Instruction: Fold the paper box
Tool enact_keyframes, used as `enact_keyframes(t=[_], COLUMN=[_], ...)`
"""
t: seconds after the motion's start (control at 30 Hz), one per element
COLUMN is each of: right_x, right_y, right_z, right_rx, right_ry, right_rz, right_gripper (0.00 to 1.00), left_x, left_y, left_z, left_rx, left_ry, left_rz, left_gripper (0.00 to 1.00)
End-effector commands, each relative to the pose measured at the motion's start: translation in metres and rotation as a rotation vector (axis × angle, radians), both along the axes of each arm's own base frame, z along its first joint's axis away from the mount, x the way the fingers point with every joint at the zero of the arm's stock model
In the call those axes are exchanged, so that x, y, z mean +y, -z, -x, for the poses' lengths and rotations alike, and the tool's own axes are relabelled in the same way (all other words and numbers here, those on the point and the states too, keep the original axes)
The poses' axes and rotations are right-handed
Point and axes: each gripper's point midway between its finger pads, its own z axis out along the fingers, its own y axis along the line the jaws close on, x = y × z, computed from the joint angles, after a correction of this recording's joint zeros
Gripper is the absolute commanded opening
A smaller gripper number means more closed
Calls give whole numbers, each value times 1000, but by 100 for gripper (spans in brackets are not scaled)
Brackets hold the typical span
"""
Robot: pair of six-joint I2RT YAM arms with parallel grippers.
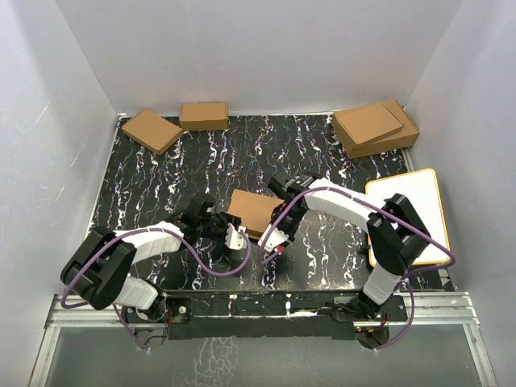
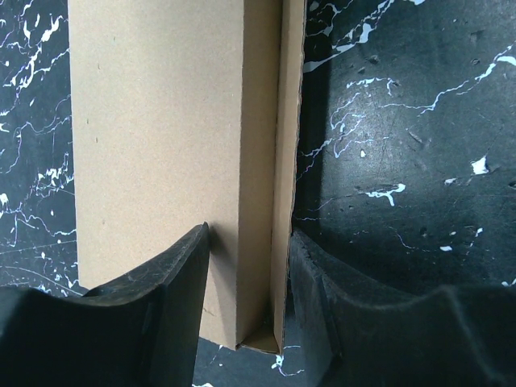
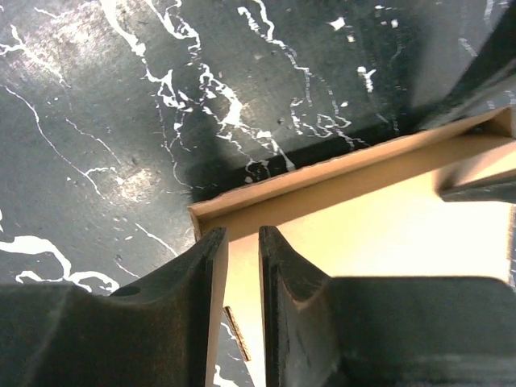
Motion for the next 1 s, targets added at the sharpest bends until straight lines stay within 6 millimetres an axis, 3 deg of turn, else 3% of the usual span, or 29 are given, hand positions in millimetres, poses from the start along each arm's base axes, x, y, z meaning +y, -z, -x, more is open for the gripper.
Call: enact_keyframes(t=[0.0,0.17,0.3,0.33,0.47,0.67,0.97], right_x=[17,5,-7,-8,-22,-23,-14], right_y=[-41,-53,-56,-56,-37,-31,-19], right_z=[-8,-13,-25,-29,-16,-21,-30], right_rx=[-39,25,87,87,167,189,136], right_ry=[16,175,508,592,768,910,992], right_rz=[-142,-198,-239,-253,-231,-263,-283], right_gripper=[28,34,49,53,62,73,74], left_x=[6,6,5,6,5,4,4], left_y=[25,25,25,25,25,24,22], left_z=[37,38,37,37,38,37,37], left_rx=[181,187,190,192,197,197,190], left_ry=[42,39,36,34,35,35,29], left_rz=[-38,-38,-35,-36,-34,-30,-23], left_gripper=[41,41,41,41,41,40,40])
